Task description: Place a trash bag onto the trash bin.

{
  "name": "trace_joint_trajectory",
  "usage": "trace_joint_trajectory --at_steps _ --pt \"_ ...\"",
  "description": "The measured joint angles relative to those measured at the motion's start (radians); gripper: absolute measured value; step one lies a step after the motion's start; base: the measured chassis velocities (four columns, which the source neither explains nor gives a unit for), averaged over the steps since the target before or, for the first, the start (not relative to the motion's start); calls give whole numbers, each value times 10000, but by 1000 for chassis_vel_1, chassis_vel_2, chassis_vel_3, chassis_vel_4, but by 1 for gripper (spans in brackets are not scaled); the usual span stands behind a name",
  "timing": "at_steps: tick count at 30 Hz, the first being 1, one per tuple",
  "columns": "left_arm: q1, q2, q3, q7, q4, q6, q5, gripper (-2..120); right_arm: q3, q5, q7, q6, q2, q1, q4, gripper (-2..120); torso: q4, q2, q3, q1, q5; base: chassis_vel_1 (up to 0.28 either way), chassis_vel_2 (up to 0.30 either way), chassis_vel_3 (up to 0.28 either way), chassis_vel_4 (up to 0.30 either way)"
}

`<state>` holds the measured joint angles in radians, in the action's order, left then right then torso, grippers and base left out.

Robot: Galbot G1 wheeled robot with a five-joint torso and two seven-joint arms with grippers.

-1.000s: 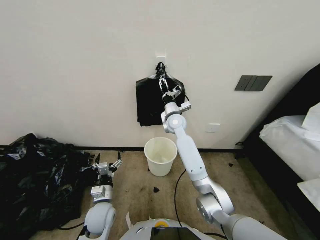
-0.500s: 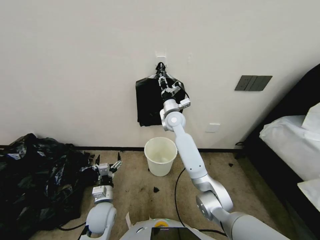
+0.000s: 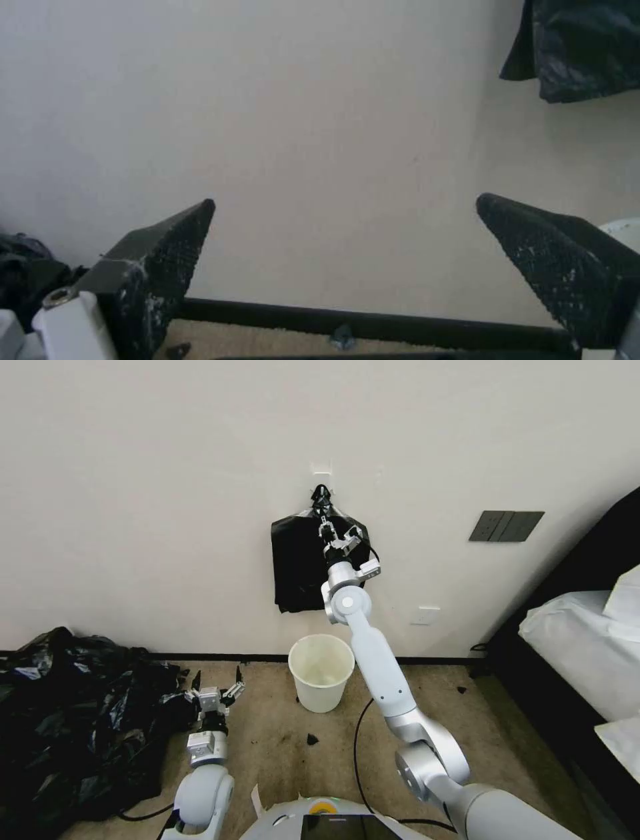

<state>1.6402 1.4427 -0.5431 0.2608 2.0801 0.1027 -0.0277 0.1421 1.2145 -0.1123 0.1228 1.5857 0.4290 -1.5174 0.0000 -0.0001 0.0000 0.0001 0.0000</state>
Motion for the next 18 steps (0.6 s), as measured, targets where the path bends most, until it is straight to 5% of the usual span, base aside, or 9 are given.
trace_joint_trajectory --at_steps 18 --pt "-62 257 59 53 -206 12 157 100 -274 -240 1314 444 -844 1455 -1084 0 0 0 -1 -1 1 0 0 0 0"
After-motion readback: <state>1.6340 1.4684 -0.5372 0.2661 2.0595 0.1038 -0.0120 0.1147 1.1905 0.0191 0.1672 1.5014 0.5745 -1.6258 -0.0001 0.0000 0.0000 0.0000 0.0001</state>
